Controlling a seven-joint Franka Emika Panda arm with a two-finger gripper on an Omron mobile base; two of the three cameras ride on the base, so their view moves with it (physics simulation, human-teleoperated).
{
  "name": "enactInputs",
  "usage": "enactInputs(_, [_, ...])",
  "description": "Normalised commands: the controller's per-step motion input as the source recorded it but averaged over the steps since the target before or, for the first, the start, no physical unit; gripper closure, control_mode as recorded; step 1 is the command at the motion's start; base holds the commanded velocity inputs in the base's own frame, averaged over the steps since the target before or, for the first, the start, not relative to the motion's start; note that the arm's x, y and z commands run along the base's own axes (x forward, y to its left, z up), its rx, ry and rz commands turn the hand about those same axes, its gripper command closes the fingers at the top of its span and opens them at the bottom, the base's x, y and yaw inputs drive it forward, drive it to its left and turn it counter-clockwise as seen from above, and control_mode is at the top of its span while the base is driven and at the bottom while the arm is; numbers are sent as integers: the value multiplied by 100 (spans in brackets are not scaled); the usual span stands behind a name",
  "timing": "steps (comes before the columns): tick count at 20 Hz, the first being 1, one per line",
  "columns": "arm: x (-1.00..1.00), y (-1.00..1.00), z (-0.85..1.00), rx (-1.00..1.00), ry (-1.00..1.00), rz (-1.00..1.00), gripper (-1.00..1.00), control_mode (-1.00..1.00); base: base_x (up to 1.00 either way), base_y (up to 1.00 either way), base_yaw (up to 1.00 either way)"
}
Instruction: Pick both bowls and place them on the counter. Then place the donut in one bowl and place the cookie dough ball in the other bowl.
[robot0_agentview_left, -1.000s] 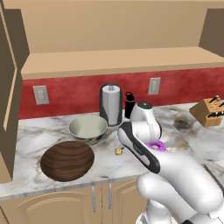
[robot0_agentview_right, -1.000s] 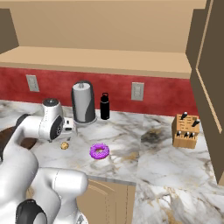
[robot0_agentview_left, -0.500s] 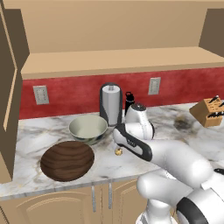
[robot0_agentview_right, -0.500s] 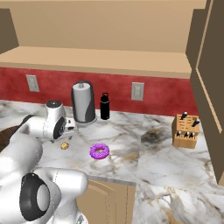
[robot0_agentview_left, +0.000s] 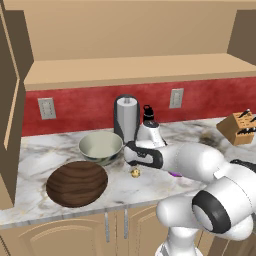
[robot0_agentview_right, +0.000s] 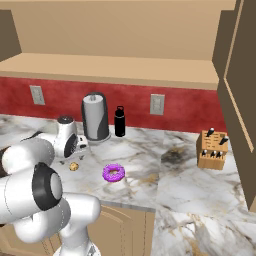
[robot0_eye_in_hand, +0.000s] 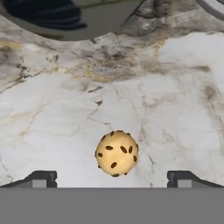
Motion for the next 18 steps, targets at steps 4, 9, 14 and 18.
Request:
enactInputs(4, [22, 0, -12, -1, 1, 6, -100, -100, 0, 0, 0])
enactInputs(9, [-4, 0, -14, -1, 8, 5, -100, -100, 0, 0, 0])
enactInputs(14, [-3, 1, -19, -2, 4, 3, -100, -100, 0, 0, 0])
enactInputs(18, [0, 0, -10, -4, 0, 0, -100, -100, 0, 0, 0])
